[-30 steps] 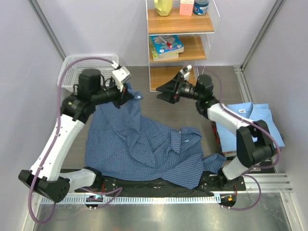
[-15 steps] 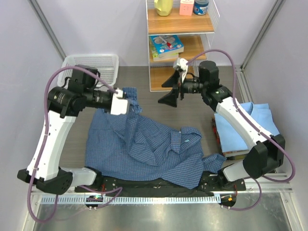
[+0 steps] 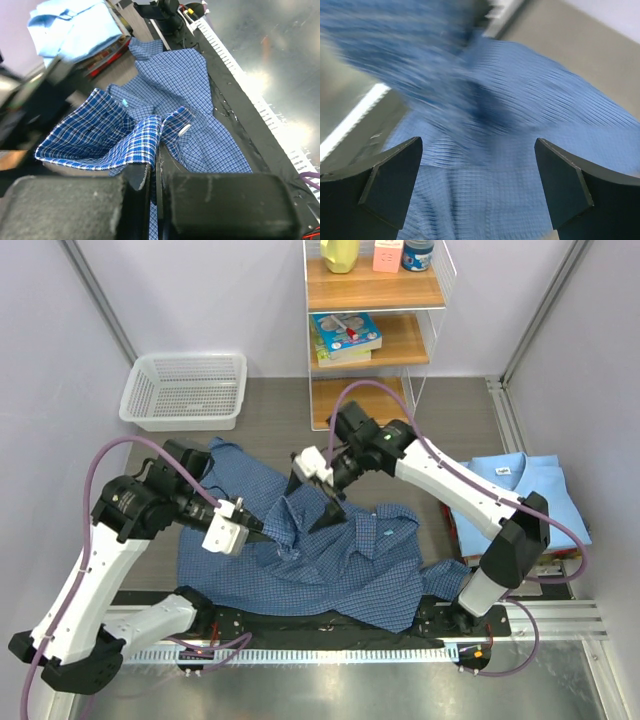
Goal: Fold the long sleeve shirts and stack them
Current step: Flatten the shirt out
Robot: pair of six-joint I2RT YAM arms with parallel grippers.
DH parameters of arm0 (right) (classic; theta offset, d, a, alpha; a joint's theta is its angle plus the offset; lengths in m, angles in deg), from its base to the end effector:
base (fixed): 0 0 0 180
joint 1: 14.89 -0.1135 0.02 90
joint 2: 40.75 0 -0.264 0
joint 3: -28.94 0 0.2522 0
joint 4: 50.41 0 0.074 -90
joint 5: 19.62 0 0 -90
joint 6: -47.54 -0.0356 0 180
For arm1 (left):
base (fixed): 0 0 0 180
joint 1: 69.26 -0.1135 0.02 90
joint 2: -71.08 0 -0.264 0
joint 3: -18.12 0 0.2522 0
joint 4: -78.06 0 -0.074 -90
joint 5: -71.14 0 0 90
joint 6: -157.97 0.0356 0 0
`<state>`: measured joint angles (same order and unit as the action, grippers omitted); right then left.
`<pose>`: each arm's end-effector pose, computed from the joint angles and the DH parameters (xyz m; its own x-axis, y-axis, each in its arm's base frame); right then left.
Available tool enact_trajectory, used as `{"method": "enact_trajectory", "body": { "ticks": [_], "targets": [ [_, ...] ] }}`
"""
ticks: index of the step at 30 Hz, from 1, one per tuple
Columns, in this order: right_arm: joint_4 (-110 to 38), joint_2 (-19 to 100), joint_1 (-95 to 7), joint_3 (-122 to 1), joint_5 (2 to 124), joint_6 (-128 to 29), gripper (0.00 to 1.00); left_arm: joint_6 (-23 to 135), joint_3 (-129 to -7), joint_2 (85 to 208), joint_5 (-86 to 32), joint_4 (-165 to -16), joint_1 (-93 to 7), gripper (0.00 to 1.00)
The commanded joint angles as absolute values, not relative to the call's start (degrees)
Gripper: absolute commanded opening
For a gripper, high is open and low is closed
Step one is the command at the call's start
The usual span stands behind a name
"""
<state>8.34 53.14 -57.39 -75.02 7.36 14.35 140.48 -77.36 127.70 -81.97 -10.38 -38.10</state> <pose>0.2335 0.2570 0.3533 0.3164 -0.2250 -0.9215 -0.8686 -0.4591 -0.1862 0.0912 -0.0922 0.4205 0.4597 0.2261 -0.8588 0.8586 -0.3603 0.3648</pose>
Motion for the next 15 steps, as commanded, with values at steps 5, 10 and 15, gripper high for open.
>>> {"method": "enact_trajectory", "body": {
  "ticks": [5, 10, 15],
  "targets": [
    [25.9, 55.1, -62.5, -80.8, 3.9, 30.2, 0.97, 139.5, -77.2, 126.5, -83.6, 6.9, -37.9, 0.00],
    [17.8, 55.0, -63.1, -83.9, 4.2, 12.7, 0.23, 127.5, -76.7, 125.1, -79.0, -3.4, -37.9, 0.00],
    [0.5, 50.8, -59.7, -81.9, 12.8, -16.7, 0.01, 100.8, -68.7, 115.6, -65.7, -31.7, -37.9, 0.11]
  ]
}}
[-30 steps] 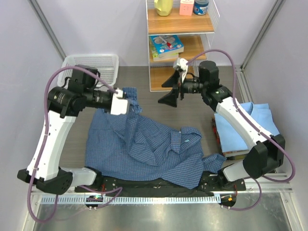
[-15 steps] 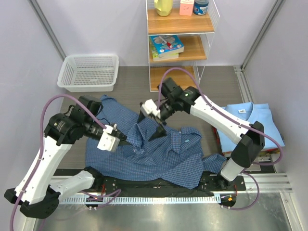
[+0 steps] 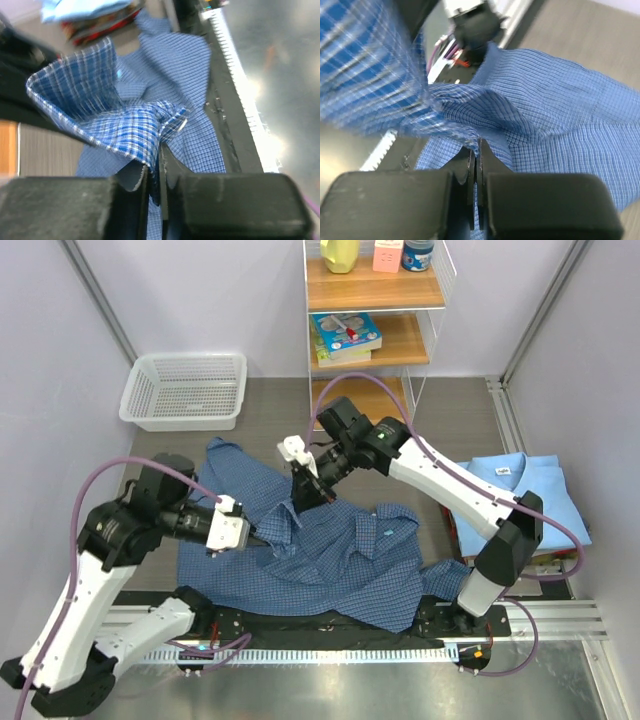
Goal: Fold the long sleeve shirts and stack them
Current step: Flatten the shirt out
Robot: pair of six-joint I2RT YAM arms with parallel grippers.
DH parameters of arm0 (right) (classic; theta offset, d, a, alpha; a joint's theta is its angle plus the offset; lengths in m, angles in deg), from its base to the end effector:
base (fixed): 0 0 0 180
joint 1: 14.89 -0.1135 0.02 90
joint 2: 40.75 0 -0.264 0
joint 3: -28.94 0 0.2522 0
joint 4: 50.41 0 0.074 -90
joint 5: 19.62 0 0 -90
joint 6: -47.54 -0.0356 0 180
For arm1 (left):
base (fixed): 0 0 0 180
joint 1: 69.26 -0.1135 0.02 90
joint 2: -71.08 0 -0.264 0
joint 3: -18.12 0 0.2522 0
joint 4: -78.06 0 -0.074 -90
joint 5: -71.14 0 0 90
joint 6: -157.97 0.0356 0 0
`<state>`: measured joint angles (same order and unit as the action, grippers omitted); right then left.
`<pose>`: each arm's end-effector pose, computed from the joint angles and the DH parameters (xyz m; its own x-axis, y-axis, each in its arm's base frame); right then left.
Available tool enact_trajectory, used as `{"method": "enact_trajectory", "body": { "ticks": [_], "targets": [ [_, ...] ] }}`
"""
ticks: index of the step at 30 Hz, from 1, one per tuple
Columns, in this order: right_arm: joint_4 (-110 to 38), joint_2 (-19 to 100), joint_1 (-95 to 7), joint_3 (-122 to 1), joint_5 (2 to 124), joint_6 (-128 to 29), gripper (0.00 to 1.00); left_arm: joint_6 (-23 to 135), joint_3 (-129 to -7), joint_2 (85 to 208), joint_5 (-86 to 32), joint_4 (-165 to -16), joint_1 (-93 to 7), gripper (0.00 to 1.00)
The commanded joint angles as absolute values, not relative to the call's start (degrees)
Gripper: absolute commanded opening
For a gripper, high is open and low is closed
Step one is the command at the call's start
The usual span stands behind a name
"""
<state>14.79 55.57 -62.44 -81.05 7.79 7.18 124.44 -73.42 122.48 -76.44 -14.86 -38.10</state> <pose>0.2131 0.2798 0.3647 0.2007 -0.3004 -0.9325 -0.8640 -0.5029 -0.0239 0.0800 -0.0835 0.4144 0.2970 0.3427 -0.8913 0.9468 -0.2265 0.2285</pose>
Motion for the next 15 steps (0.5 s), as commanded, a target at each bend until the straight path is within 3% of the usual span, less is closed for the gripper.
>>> {"method": "enact_trajectory", "body": {
  "ticks": [1, 3, 4, 5, 6, 8, 10, 15],
  "targets": [
    [-1.1, 50.1, -58.1, -81.9, 14.8, -19.1, 0.01, 97.5, -67.2, 114.2, -56.5, -40.3, -37.9, 0.13],
    [-2.2, 48.7, -52.5, -84.5, 20.0, -22.4, 0.01, 89.9, -63.1, 111.5, -43.7, -48.6, -38.0, 0.36],
    [-2.5, 48.6, -50.4, -85.9, 22.1, -23.2, 0.01, 88.1, -62.0, 111.5, -30.4, -51.3, -38.0, 0.46],
    [-2.2, 49.2, -48.6, -89.6, 27.3, -23.0, 0.01, 86.1, -61.6, 112.1, -24.8, -54.7, -38.0, 0.64],
    [-1.8, 49.8, -44.4, -91.8, 29.1, -22.1, 0.01, 86.6, -61.7, 114.0, -20.7, -54.7, -38.0, 0.69],
    [-0.9, 51.4, -40.7, -98.9, 32.2, -17.7, 0.01, 89.2, -61.8, 116.4, -13.1, -53.0, -38.7, 0.73],
    [-0.1, 55.0, -37.0, -104.0, 36.8, -10.3, 0.01, 91.2, -60.6, 119.9, -11.1, -52.8, -41.2, 0.68],
    [-0.9, 63.7, -33.1, -116.9, 46.3, 5.6, 0.01, 90.1, -58.1, 128.2, -23.0, -50.0, -55.2, 0.70]
  ]
}}
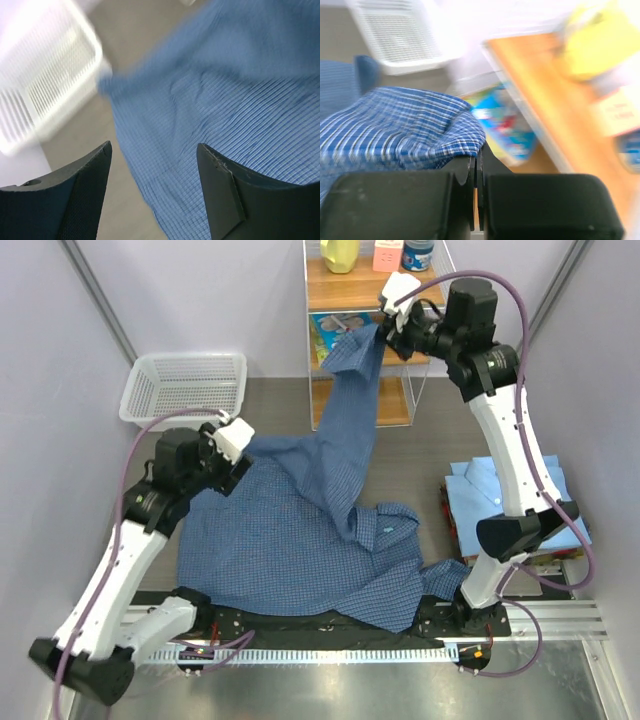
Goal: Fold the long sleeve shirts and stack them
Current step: Flatten the shirt out
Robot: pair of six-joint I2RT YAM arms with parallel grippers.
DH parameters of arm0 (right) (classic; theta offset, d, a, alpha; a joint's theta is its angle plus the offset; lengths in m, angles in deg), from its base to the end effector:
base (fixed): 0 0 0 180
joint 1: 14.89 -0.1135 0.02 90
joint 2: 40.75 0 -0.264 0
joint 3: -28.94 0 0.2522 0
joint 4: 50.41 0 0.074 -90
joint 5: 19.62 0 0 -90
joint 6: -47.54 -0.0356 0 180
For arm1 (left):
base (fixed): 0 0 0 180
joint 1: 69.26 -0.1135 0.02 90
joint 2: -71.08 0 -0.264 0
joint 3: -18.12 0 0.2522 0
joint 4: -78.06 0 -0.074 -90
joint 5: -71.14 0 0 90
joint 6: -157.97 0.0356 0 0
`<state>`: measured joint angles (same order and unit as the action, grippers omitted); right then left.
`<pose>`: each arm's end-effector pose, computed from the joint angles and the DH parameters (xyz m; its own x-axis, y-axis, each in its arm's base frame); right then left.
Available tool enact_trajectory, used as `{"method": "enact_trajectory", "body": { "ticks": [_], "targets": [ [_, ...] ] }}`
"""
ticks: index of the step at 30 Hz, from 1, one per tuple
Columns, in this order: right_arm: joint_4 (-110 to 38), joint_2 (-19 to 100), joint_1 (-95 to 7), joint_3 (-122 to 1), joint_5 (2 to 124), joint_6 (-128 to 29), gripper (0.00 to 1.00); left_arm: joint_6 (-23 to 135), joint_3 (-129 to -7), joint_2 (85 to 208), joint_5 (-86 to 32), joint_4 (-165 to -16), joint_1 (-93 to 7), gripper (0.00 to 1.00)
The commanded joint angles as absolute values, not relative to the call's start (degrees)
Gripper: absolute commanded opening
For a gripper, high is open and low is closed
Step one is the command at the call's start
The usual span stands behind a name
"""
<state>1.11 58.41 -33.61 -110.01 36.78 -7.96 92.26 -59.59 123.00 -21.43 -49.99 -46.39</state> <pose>0.3321 0.1333 0.5145 0.2834 -0.4021 -0.8706 -0.7523 0.4698 -0.4619 0.1676 -0.0724 0.3827 -0.1953 0.5284 -0.8262 0.5548 0.7542 0.3512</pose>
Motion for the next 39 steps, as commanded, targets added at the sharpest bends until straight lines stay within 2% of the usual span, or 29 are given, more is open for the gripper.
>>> {"method": "enact_trajectory", "body": {
  "ticks": [1, 3, 8, 15, 18, 22, 27, 29, 31, 36, 37, 38, 39],
  "targets": [
    [-1.4, 65.5, -32.2, -117.4, 48.4, 8.6, 0.01, 90.6, -58.0, 131.8, -25.0, -48.9, -57.2, 0.67],
    [-6.5, 66.2, -31.6, -116.0, 49.9, 14.4, 0.01, 92.7, -57.5, 134.9, -29.3, -46.0, -61.4, 0.65],
    [-21.8, 68.1, -31.9, -108.9, 51.4, 21.5, 0.01, 103.8, -53.0, 145.6, -32.9, -40.4, -63.8, 0.54],
    [-36.3, 73.5, -34.0, -109.0, 53.2, 31.7, 0.01, 110.5, -43.9, 155.9, -25.5, -44.4, -65.6, 0.48],
    [-41.2, 76.7, -34.7, -113.1, 52.8, 35.3, 0.01, 111.8, -43.1, 161.1, -22.9, -44.3, -68.3, 0.45],
    [-44.8, 77.1, -36.2, -113.2, 51.0, 39.4, 0.01, 114.2, -43.2, 164.3, -21.5, -40.8, -73.9, 0.38],
    [-56.1, 73.7, -38.4, -100.7, 48.3, 46.7, 0.01, 118.6, -39.2, 161.7, -18.2, -38.8, -79.4, 0.30],
    [-54.5, 71.9, -40.3, -99.4, 49.0, 44.9, 0.01, 121.7, -41.7, 160.6, -20.4, -33.5, -80.6, 0.29],
    [-50.4, 70.4, -41.3, -99.4, 49.1, 39.2, 0.01, 122.8, -45.2, 159.1, -28.7, -27.8, -82.5, 0.35],
    [-33.6, 62.0, -45.2, -93.6, 50.0, 27.0, 0.01, 120.2, -64.6, 152.7, -54.3, -19.6, -84.1, 0.50],
    [-28.0, 60.6, -46.1, -91.0, 49.7, 24.2, 0.01, 119.3, -67.3, 152.1, -63.2, -18.8, -84.0, 0.71],
    [-26.1, 59.2, -46.9, -89.4, 49.4, 22.1, 0.01, 114.6, -70.3, 151.4, -68.0, -20.5, -84.0, 0.79],
    [-24.3, 56.3, -48.6, -87.9, 48.0, 20.1, 0.01, 111.1, -74.0, 149.6, -71.7, -23.1, -83.8, 0.92]
  ]
}}
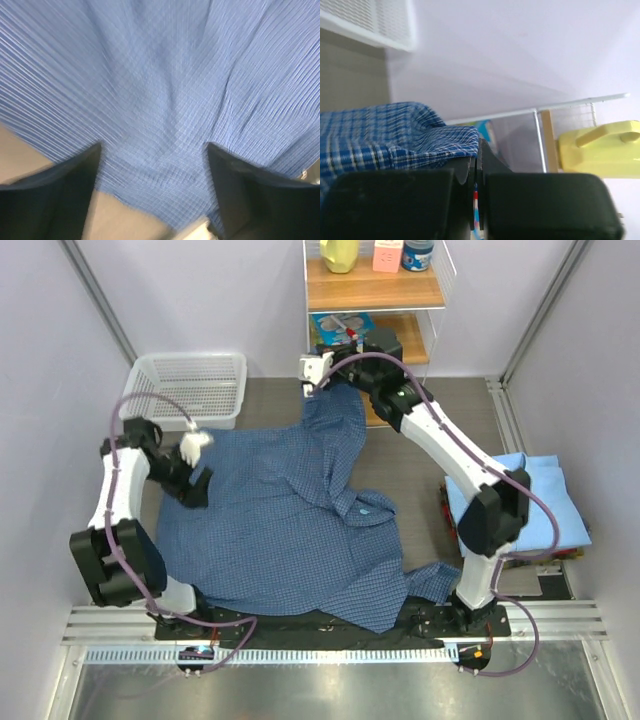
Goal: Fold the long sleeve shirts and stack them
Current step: Flatten the shirt out
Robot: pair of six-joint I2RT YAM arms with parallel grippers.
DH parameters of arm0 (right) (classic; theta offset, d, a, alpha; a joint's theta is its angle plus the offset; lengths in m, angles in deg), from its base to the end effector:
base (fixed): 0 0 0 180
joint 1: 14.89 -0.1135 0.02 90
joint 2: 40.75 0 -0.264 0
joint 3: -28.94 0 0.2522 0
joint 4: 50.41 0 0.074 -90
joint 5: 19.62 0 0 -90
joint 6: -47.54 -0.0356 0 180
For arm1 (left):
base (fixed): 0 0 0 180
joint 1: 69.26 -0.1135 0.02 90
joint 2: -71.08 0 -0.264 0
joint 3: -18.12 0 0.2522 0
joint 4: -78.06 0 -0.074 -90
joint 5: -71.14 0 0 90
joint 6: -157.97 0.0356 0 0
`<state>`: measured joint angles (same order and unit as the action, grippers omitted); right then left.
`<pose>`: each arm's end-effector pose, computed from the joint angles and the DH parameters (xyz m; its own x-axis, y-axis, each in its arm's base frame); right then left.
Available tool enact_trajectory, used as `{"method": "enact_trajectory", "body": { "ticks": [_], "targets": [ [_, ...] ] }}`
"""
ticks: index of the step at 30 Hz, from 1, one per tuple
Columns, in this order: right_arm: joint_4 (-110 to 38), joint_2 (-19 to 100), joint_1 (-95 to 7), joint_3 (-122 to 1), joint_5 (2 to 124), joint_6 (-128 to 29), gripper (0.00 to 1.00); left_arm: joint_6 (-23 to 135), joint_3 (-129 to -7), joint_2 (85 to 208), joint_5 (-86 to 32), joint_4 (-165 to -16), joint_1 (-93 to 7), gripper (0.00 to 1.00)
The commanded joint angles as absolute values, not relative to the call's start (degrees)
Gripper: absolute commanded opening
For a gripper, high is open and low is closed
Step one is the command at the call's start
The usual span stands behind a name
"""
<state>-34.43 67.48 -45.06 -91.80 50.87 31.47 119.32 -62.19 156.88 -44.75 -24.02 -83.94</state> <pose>0.3884 0.2395 0.4124 0.7177 -0.6305 -0.2957 -0.2612 0.1500 -0.9536 0.2592 0.0518 0.2473 -0.7404 0.5323 -0.4104 0.6384 0.7481 -0.1813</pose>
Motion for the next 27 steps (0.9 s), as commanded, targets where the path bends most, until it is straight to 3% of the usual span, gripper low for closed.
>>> {"method": "enact_trajectory", "body": {
  "ticks": [1, 3, 6, 12, 23, 26, 27],
  "targets": [
    [-21.6, 55.3, -49.5, -85.1, 47.5, 16.5, 0.01, 107.0, -75.1, 148.6, -74.3, -26.7, -82.6, 0.99],
    [-20.1, 53.1, -52.4, -82.9, 47.3, 12.3, 0.01, 97.4, -75.0, 144.7, -77.6, -39.2, -78.4, 1.00],
    [-20.0, 52.8, -54.1, -82.1, 46.2, 3.7, 0.01, 97.1, -71.3, 140.6, -77.8, -48.7, -73.2, 1.00],
    [-18.6, 52.2, -56.1, -83.7, 43.0, -3.5, 0.01, 100.4, -68.0, 137.4, -76.2, -52.7, -64.8, 1.00],
    [-21.3, 47.8, -60.7, -79.7, 38.7, -4.8, 0.01, 85.5, -65.1, 140.9, -72.0, -71.5, -56.9, 1.00],
    [-24.8, 46.8, -60.9, -78.5, 38.7, -6.7, 0.01, 84.2, -65.8, 142.1, -74.0, -71.6, -55.8, 0.88],
    [-27.3, 45.9, -60.9, -78.0, 38.8, -7.0, 0.01, 83.7, -66.4, 143.1, -74.4, -71.5, -55.8, 0.73]
  ]
}}
